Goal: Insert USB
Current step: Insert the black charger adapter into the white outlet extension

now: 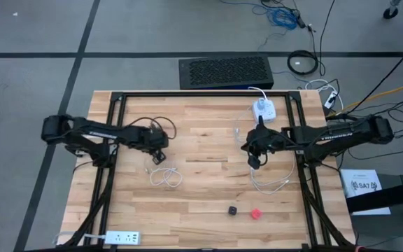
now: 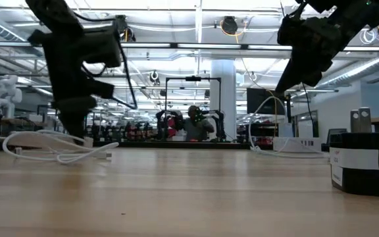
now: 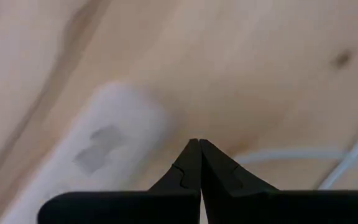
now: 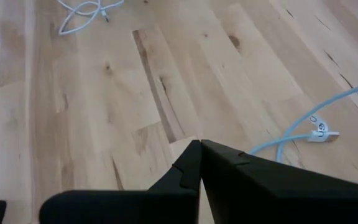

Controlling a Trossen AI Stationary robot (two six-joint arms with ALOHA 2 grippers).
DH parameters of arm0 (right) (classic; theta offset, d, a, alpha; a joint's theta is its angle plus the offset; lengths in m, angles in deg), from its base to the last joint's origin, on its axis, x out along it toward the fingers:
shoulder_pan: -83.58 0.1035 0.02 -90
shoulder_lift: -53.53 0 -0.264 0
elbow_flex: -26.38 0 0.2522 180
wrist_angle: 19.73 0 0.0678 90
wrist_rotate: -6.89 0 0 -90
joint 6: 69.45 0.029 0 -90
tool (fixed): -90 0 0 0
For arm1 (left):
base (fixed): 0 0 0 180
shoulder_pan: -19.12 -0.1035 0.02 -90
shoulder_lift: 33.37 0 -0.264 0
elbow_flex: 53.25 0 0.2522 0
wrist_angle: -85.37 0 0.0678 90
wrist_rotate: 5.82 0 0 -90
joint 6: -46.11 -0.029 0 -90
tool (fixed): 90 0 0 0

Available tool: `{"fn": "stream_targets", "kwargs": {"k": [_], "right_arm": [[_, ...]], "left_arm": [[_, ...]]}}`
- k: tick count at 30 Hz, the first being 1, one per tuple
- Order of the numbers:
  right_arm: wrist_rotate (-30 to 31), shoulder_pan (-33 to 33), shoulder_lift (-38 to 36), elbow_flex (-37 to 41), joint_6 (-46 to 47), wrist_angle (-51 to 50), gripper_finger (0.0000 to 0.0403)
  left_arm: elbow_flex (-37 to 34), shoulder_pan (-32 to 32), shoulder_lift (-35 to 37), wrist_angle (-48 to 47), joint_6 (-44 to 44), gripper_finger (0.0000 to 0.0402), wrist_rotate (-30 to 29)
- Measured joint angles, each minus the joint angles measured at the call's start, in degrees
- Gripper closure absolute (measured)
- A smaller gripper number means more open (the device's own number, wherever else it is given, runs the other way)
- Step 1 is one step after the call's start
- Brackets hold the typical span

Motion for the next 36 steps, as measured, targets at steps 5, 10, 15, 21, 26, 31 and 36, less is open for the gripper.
{"fn": "stream_targets", "kwargs": {"k": [5,10,15,21,26,31,36], "right_arm": [[-0.2,2.5,0.0,0.0,0.3,2.8,0.0403],[-3.4,8.2,0.0,-1.2,3.6,2.6,0.0399],[-4.0,15.9,2.6,-3.4,8.3,2.9,0.0373],[-13.3,21.8,13.1,-6.8,12.8,3.2,0.0363],[-18.8,23.3,23.4,-12.0,6.5,3.0,0.0382],[-22.9,23.4,30.9,-20.0,-0.6,-0.4,0.0400],[-25.0,23.4,37.0,-27.0,-1.1,-8.4,0.0398]], "left_arm": [[1.3,0.0,-4.8,11.5,-5.1,0.0400,1.8],[5.4,0.2,-5.1,13.4,-8.5,0.0400,1.8],[9.2,0.8,-2.6,13.4,-12.7,0.0400,1.5],[8.0,2.0,3.3,18.6,-14.2,0.0400,1.0],[2.7,3.0,7.1,28.3,-14.2,0.0400,6.4],[-1.1,4.6,7.7,30.4,-12.9,0.0400,8.2],[-3.0,5.8,7.7,30.7,-12.6,0.0400,6.9]]}}
